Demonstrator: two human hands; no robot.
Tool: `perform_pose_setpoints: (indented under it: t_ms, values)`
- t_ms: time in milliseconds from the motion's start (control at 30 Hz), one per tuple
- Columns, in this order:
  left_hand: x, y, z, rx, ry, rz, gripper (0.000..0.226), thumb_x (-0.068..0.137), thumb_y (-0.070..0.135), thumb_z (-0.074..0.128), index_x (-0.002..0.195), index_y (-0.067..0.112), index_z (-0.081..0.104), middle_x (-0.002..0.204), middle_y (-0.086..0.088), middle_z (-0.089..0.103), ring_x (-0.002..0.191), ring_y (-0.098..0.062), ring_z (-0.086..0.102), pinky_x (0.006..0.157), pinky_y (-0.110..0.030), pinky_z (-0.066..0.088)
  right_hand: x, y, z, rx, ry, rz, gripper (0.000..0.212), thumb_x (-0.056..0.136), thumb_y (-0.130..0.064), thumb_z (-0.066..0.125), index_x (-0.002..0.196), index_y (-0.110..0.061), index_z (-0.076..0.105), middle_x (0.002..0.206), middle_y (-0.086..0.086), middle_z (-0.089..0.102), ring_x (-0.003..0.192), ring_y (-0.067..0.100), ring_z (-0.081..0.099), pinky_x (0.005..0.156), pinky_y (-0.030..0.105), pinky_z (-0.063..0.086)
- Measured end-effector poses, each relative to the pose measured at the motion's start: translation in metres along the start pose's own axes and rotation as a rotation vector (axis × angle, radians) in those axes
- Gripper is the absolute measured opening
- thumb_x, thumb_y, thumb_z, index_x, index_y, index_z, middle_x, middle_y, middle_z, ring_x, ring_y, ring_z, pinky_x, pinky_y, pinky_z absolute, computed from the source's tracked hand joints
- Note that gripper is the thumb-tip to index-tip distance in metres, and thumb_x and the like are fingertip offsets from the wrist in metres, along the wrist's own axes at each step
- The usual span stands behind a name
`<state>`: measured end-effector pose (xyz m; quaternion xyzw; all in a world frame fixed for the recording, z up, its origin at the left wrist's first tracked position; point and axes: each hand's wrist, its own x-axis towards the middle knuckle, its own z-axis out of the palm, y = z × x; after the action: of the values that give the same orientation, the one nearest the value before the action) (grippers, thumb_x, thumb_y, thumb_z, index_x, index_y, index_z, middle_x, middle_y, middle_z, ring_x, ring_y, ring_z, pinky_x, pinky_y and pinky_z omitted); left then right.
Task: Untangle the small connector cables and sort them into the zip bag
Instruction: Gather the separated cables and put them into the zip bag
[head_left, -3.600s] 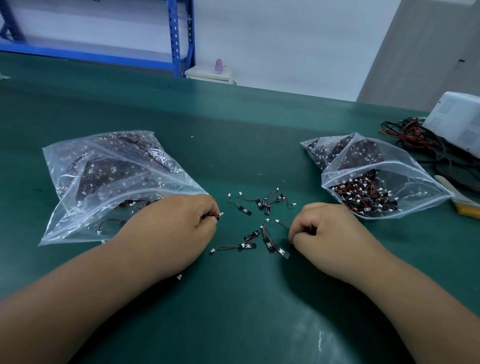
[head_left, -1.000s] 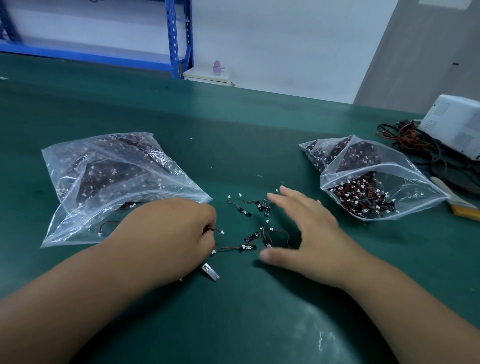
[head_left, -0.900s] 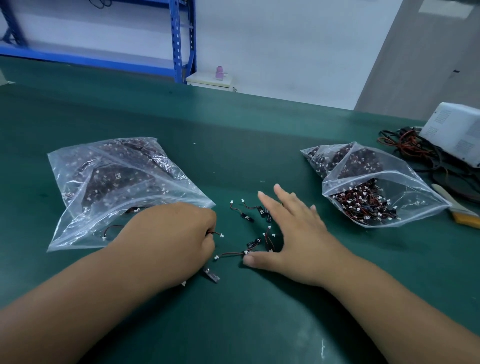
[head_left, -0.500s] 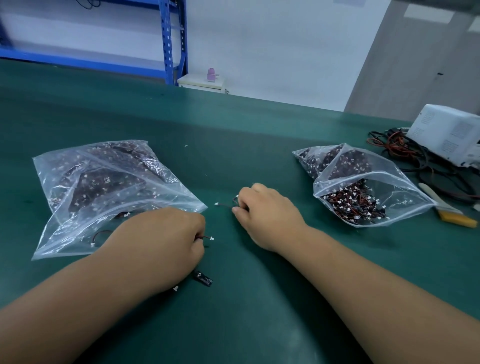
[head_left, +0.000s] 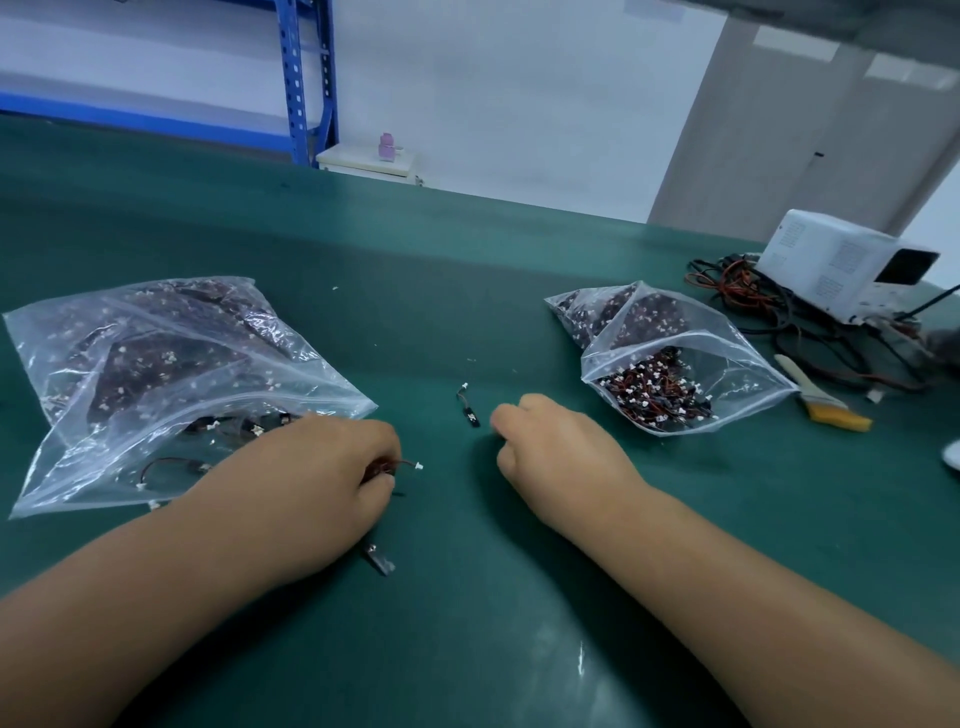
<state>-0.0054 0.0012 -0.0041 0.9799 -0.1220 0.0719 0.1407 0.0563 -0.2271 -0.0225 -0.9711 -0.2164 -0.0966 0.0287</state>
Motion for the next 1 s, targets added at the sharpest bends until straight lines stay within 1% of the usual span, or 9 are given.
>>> perform_pose_setpoints:
  t_ms: [100,200,333,433,600,700,833,933,1000]
  values:
    - [0.001,0.002,0.002,-0.072,-0.022,0.044,0.010,0.092,0.041,0.054,0.101,0.040,0.055,0.089,0.022,0.058,0.086,0.001,0.054,0.077,-0.024,0.046,-0.009,0.011,-0.005,-0.021,-0.004,0.055,0.031,0.090,-0.018,0.045,0.067,-0.019,0.026,0.073,-0.003,0.029,0.065,0.032,0.043,0.057,0.036,0.030]
    - [0.002,0.001,0.003,-0.080,-0.018,0.065,0.013,0.093,0.041,0.055,0.105,0.040,0.056,0.093,0.022,0.059,0.089,0.000,0.054,0.080,-0.024,0.045,-0.017,0.028,-0.018,-0.048,0.047,0.107,0.017,0.092,-0.020,0.048,0.077,-0.017,0.043,0.083,0.000,0.040,0.077,0.031,0.053,0.063,0.034,0.036]
    - [0.002,0.000,0.005,-0.080,-0.004,0.071,0.012,0.092,0.042,0.054,0.104,0.040,0.057,0.092,0.023,0.057,0.090,0.000,0.053,0.081,-0.024,0.045,-0.019,0.064,-0.046,0.021,0.213,0.214,0.015,0.089,-0.016,0.050,0.081,-0.010,0.061,0.087,0.006,0.057,0.082,0.028,0.052,0.072,0.039,0.046]
    - [0.002,0.000,0.005,-0.075,0.004,0.074,0.011,0.092,0.043,0.053,0.103,0.040,0.056,0.091,0.023,0.056,0.089,0.001,0.052,0.080,-0.024,0.046,-0.012,0.089,-0.060,0.015,0.318,0.286,0.020,0.086,-0.014,0.048,0.072,-0.009,0.061,0.081,0.008,0.058,0.081,0.029,0.052,0.071,0.040,0.047]
    - [0.001,-0.002,0.006,-0.085,0.004,0.074,0.009,0.093,0.042,0.053,0.101,0.040,0.056,0.089,0.023,0.056,0.089,0.006,0.050,0.078,-0.021,0.043,0.007,0.112,-0.058,0.028,0.259,0.247,0.024,0.096,-0.015,0.046,0.094,-0.017,0.070,0.095,0.003,0.058,0.098,0.026,0.055,0.085,0.039,0.047]
    - [0.001,-0.002,0.006,-0.085,-0.001,0.074,0.011,0.092,0.043,0.054,0.102,0.040,0.056,0.090,0.023,0.055,0.089,0.007,0.050,0.078,-0.020,0.042,0.009,0.115,-0.056,0.084,0.275,0.159,0.016,0.096,-0.026,0.058,0.105,-0.024,0.072,0.108,-0.005,0.066,0.109,0.017,0.055,0.095,0.033,0.043]
    - [0.000,-0.002,0.006,-0.087,-0.007,0.079,0.012,0.093,0.045,0.052,0.103,0.040,0.055,0.092,0.024,0.054,0.091,0.005,0.050,0.080,-0.021,0.043,-0.001,0.113,-0.055,0.105,0.320,0.186,0.017,0.098,-0.021,0.052,0.093,-0.018,0.069,0.094,-0.004,0.068,0.094,0.022,0.060,0.082,0.035,0.048]
    - [-0.002,-0.001,0.004,-0.089,-0.007,0.082,0.014,0.093,0.046,0.051,0.106,0.042,0.053,0.097,0.024,0.054,0.094,0.001,0.051,0.084,-0.022,0.045,-0.012,0.094,-0.055,-0.276,0.521,0.144,0.020,0.093,-0.013,0.055,0.074,-0.010,0.060,0.069,0.006,0.057,0.067,0.034,0.057,0.052,0.040,0.048]
    - [-0.002,0.000,0.004,-0.095,0.000,0.086,0.020,0.093,0.044,0.051,0.113,0.042,0.052,0.103,0.024,0.054,0.098,0.002,0.050,0.088,-0.023,0.044,-0.018,0.066,-0.054,-0.355,0.651,-0.038,0.022,0.089,-0.014,0.059,0.067,-0.012,0.057,0.063,0.007,0.053,0.058,0.032,0.052,0.046,0.037,0.042]
